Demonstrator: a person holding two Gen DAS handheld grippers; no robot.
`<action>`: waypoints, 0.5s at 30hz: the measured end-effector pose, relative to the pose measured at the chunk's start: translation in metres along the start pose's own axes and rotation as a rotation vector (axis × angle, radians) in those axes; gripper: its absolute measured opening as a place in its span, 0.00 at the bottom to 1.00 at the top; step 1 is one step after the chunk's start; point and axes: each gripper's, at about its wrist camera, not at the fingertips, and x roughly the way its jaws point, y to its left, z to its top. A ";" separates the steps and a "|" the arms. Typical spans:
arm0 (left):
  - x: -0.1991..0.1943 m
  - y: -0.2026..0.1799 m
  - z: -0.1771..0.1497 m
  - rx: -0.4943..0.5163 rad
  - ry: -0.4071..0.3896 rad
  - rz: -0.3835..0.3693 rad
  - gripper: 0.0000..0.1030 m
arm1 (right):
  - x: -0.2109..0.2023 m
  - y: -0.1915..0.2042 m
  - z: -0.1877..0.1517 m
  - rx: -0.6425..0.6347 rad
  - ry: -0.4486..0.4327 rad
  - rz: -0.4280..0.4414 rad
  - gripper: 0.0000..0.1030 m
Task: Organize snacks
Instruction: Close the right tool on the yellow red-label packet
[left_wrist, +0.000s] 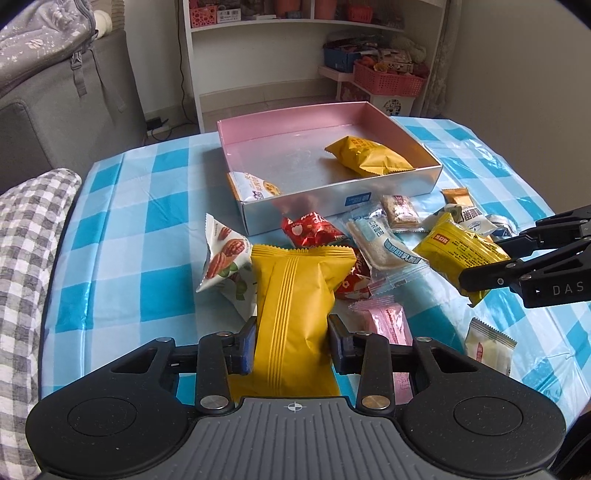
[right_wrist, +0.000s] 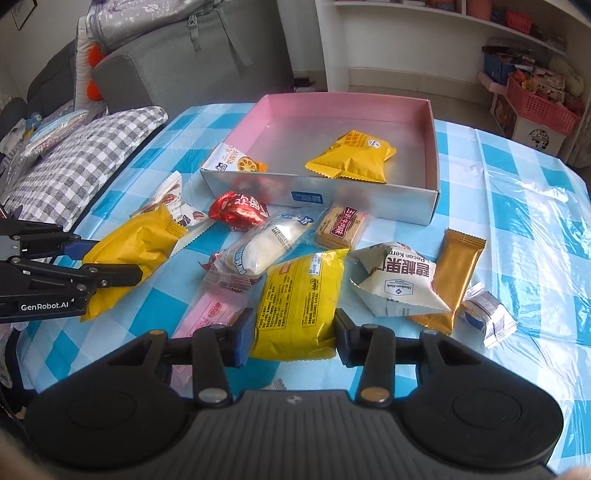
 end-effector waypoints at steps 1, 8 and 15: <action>-0.001 0.000 0.001 -0.003 -0.003 -0.001 0.34 | -0.001 -0.001 0.001 0.002 -0.001 0.001 0.39; 0.002 -0.004 0.003 -0.004 0.012 -0.009 0.34 | 0.018 -0.007 -0.003 0.030 0.073 -0.018 0.44; 0.005 -0.006 0.000 0.001 0.025 -0.011 0.34 | 0.032 -0.004 -0.006 0.030 0.097 -0.039 0.54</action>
